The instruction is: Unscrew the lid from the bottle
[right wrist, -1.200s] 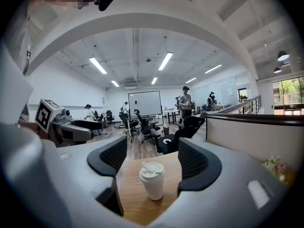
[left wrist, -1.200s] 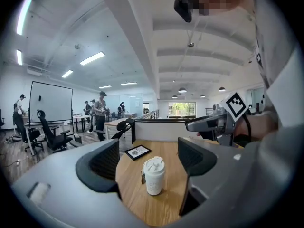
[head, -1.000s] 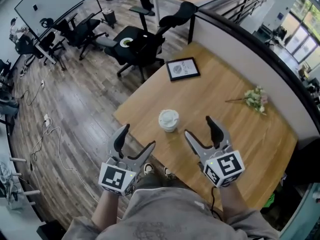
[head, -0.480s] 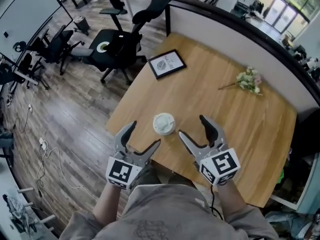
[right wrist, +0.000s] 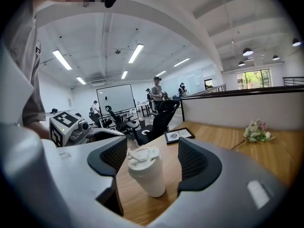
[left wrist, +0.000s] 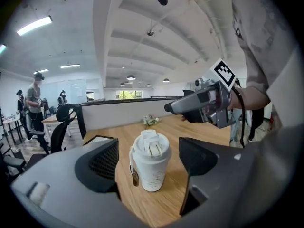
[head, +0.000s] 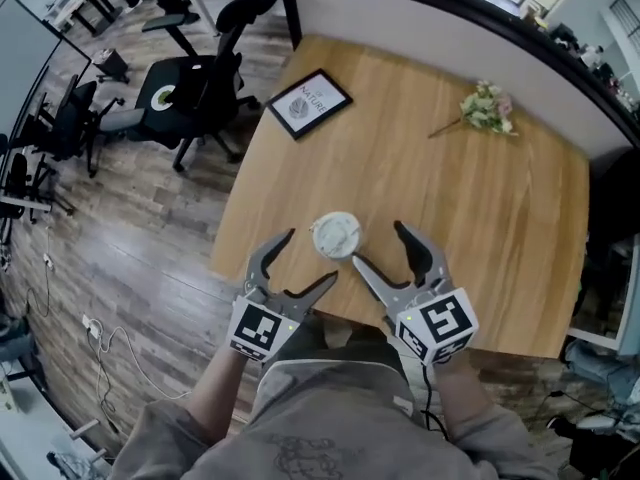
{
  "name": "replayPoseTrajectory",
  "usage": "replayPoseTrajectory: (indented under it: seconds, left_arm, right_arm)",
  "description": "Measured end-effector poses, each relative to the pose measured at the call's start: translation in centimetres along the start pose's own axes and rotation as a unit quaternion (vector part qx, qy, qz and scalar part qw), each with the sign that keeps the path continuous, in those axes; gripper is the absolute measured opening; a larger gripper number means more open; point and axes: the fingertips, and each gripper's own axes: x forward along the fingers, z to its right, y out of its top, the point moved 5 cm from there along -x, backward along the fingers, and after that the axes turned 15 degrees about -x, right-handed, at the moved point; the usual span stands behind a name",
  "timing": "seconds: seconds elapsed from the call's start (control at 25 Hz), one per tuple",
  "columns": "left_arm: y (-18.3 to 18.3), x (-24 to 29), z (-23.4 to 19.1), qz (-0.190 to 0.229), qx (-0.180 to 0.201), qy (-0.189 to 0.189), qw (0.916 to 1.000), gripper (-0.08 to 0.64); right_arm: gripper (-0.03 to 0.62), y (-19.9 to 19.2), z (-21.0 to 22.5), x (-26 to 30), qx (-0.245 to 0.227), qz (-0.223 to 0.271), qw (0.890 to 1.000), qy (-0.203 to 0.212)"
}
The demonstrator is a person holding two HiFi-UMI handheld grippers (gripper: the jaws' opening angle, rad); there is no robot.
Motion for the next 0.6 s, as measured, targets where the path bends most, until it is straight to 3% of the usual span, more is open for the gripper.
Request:
replayPoseTrajectory:
  seconds: [0.36,0.6]
  left_arm:
    - [-4.2,3.0,-0.6,-0.048,0.019,-0.067,0.9964,0.399]
    - [-5.6,4.7,-1.0,-0.04,0.005,-0.076,0.9963,0.4]
  right_arm:
    - [0.327,-1.7,-1.8,0.8,0.019,0.001,0.999,-0.038]
    - [0.349,-2.0,-2.7,2.0,0.006,0.01,1.0,-0.016]
